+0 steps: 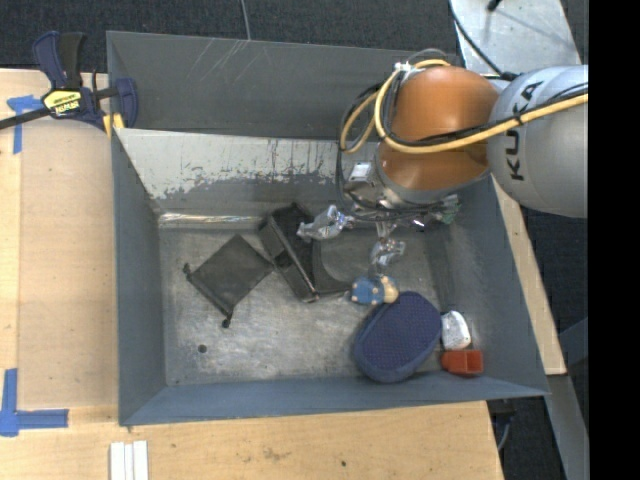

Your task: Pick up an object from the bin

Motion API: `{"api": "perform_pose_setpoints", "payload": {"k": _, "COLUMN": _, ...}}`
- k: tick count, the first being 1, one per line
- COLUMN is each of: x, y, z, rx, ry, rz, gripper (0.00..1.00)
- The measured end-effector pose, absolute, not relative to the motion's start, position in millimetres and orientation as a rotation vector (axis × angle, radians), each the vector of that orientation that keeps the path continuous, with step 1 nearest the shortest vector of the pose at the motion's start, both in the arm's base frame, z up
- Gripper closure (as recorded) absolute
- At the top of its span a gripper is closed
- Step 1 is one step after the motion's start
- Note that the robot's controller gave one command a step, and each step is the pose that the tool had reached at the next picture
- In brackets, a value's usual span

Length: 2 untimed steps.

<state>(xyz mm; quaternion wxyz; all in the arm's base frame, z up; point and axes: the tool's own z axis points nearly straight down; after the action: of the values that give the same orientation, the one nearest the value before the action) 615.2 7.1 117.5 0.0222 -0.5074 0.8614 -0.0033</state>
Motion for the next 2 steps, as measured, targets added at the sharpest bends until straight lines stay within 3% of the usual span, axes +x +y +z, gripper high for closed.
{"api": "perform_pose_setpoints", "payload": {"k": 2, "x": 616.9, "y": 17.3, "z": 116.2, "rx": -1.699, "ry": 2.594, "rz": -0.016, "gripper": 0.00}}
